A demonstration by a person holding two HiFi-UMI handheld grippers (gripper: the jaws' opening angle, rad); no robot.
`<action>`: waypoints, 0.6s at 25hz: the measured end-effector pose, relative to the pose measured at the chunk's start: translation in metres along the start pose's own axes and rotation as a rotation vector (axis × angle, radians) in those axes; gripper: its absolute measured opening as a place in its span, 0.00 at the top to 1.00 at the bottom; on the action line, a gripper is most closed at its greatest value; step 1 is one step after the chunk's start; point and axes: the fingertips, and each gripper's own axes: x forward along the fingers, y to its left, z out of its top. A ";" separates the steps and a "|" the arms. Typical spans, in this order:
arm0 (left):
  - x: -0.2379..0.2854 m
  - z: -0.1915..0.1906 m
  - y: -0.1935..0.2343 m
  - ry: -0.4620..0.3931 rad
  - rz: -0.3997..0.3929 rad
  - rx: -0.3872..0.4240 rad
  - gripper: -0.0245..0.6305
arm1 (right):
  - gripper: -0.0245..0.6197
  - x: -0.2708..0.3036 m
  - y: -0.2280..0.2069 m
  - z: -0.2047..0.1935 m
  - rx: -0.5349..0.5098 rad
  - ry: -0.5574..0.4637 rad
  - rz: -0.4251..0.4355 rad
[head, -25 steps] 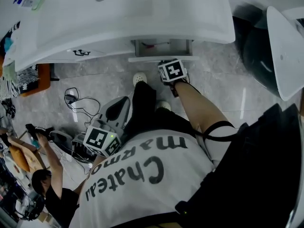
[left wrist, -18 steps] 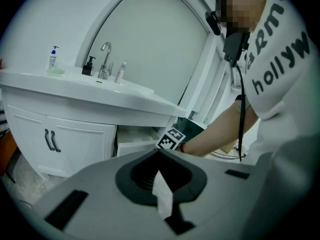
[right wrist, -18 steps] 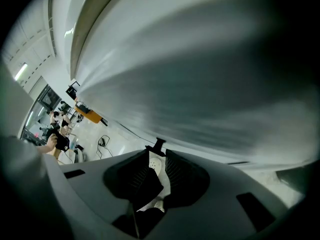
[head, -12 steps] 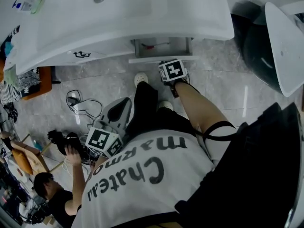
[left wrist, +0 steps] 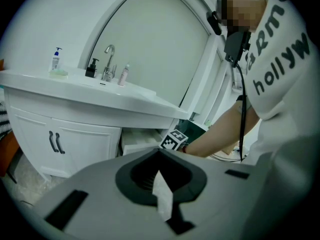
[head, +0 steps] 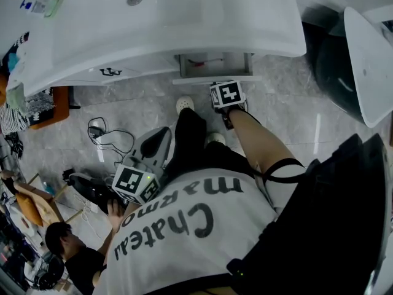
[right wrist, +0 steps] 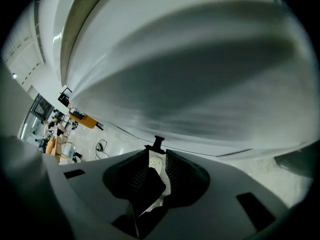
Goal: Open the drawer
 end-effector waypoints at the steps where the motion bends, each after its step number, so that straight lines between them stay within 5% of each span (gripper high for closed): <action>1: -0.001 0.000 0.001 0.001 0.000 0.000 0.95 | 0.79 0.000 0.000 0.000 0.006 -0.005 -0.003; 5: -0.003 0.004 0.009 0.006 -0.004 0.004 0.95 | 0.82 0.001 -0.003 -0.007 0.021 0.050 -0.028; 6: -0.003 0.006 0.010 0.006 -0.005 0.006 0.95 | 0.95 0.003 -0.004 -0.021 0.025 0.117 -0.032; 8: -0.003 0.009 0.012 0.005 -0.010 0.015 0.95 | 0.95 0.005 -0.005 -0.055 0.003 0.226 -0.025; 11: -0.003 0.015 0.019 -0.002 -0.012 0.038 0.95 | 0.95 0.004 -0.007 -0.086 -0.055 0.246 -0.013; 15: -0.001 0.019 0.022 -0.006 -0.009 0.038 0.95 | 0.95 -0.001 -0.008 -0.104 0.081 0.241 0.036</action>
